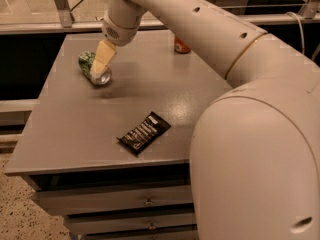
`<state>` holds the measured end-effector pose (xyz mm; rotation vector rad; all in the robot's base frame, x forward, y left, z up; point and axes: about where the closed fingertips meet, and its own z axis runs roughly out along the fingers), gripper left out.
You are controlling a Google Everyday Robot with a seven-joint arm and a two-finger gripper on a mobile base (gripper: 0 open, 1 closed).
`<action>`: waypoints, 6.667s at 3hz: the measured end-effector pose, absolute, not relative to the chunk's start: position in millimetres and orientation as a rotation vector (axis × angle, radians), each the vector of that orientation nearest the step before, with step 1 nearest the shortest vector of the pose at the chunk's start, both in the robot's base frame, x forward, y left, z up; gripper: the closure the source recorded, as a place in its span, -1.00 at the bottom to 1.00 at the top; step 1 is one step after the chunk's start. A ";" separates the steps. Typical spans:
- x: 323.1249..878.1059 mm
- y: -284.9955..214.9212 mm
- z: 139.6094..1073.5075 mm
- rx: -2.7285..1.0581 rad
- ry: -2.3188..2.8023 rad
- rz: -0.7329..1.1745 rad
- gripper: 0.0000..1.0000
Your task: Place green can upright
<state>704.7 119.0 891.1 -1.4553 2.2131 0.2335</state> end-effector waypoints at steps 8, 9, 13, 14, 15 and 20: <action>701.2 174.3 931.1 -1.331 2.103 0.400 1.00; 683.7 154.2 961.9 -1.320 1.919 0.531 1.00; 627.9 65.3 963.3 -1.341 1.266 0.868 1.00; 618.3 52.0 946.2 -1.368 1.186 0.882 1.00; 613.5 45.4 932.1 -1.353 1.134 0.928 1.00; 606.4 19.3 874.3 -1.323 1.173 1.040 -0.45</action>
Offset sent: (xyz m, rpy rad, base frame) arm 0.0145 0.0636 -0.0200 -0.0222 0.0440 -0.1017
